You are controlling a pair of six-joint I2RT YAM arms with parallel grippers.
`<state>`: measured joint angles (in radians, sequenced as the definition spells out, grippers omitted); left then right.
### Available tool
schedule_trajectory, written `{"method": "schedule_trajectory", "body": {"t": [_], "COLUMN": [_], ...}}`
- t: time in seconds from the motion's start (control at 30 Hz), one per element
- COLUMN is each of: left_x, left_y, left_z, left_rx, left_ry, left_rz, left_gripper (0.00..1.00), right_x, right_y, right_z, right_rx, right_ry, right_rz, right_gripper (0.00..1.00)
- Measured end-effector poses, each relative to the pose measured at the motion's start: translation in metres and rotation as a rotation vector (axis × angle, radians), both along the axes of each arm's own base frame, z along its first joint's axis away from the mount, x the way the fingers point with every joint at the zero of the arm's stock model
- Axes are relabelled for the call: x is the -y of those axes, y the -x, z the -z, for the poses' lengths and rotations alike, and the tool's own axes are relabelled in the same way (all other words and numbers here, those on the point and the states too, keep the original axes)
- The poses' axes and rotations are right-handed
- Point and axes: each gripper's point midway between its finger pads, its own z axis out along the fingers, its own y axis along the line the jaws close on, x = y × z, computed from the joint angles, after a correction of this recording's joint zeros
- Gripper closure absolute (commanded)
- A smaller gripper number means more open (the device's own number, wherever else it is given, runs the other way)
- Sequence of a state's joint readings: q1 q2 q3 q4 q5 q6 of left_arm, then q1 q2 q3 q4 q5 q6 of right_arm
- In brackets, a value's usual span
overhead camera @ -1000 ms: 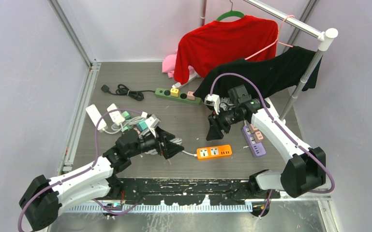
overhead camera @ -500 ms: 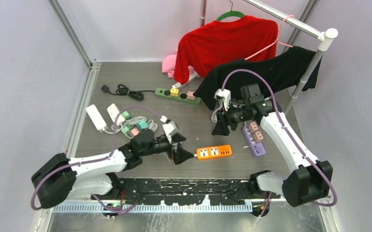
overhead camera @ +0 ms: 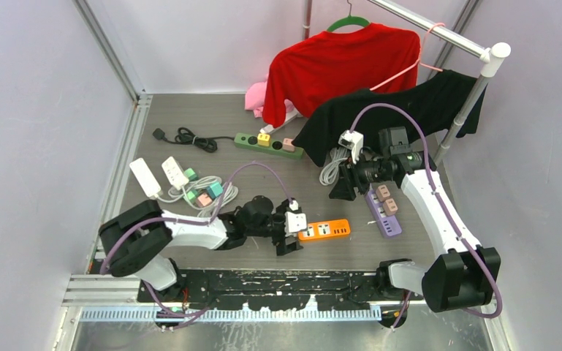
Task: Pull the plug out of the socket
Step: Move the socket to the center of the board.
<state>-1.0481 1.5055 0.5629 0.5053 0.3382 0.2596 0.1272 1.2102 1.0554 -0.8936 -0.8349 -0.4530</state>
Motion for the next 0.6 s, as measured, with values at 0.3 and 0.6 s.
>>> {"method": "schedule_trajectory", "body": {"t": [0.3, 0.6], "left_x": [0.016, 0.033], "left_y": [-0.008, -0.016], "left_z": [0.024, 0.038], "left_rx": [0.013, -0.036], "left_ry": [-0.031, -0.044], "left_rz": [0.028, 0.010], "left_gripper": [0.19, 0.52], "right_x": [0.001, 0.001], "right_y": [0.000, 0.000], "right_z": [0.002, 0.002], "right_rx": [0.009, 0.012], "right_ry": [0.003, 0.003], "right_rz": [-0.007, -0.010], "right_gripper": [0.40, 0.40]}}
